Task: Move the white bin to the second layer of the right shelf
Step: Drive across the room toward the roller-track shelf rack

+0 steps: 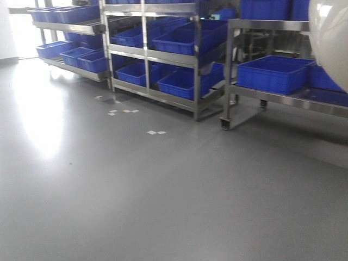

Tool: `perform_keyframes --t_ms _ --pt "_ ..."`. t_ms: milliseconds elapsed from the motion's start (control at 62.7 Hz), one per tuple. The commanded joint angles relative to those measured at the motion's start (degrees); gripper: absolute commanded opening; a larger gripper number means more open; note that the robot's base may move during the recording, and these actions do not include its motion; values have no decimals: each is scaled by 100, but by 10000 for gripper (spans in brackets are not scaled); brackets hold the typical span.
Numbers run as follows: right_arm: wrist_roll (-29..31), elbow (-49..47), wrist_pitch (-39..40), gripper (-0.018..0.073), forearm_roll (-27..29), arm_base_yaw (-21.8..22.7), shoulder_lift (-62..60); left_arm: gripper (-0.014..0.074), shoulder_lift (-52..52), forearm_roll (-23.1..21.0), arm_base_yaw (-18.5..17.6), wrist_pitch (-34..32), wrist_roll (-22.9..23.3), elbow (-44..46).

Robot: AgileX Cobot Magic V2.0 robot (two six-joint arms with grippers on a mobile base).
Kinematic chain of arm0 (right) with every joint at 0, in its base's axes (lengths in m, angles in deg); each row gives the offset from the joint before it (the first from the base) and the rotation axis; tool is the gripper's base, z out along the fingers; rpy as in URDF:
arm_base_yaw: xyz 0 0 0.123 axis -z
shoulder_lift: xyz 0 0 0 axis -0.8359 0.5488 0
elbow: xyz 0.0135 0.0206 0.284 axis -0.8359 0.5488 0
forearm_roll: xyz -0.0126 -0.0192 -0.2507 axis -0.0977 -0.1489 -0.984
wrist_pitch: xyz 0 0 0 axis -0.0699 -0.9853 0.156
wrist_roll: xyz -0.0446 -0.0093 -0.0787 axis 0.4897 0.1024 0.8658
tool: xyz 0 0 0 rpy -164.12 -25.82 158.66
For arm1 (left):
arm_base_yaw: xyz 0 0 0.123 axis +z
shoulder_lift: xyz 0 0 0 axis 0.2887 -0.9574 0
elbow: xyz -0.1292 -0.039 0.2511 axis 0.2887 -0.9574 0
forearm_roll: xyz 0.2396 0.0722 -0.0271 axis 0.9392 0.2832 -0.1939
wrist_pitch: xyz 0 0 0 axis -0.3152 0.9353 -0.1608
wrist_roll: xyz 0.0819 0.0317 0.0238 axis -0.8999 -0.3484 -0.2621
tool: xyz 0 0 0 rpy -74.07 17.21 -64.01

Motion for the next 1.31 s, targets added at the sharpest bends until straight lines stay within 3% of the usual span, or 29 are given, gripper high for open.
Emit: perform_keyframes --t_ms 0,1292 --pt "11 -169 495 57 116 33 37 85 80 -35 -16 -489 15 -211" --pt "11 -169 490 57 116 33 37 85 80 -35 -16 -489 15 -211"
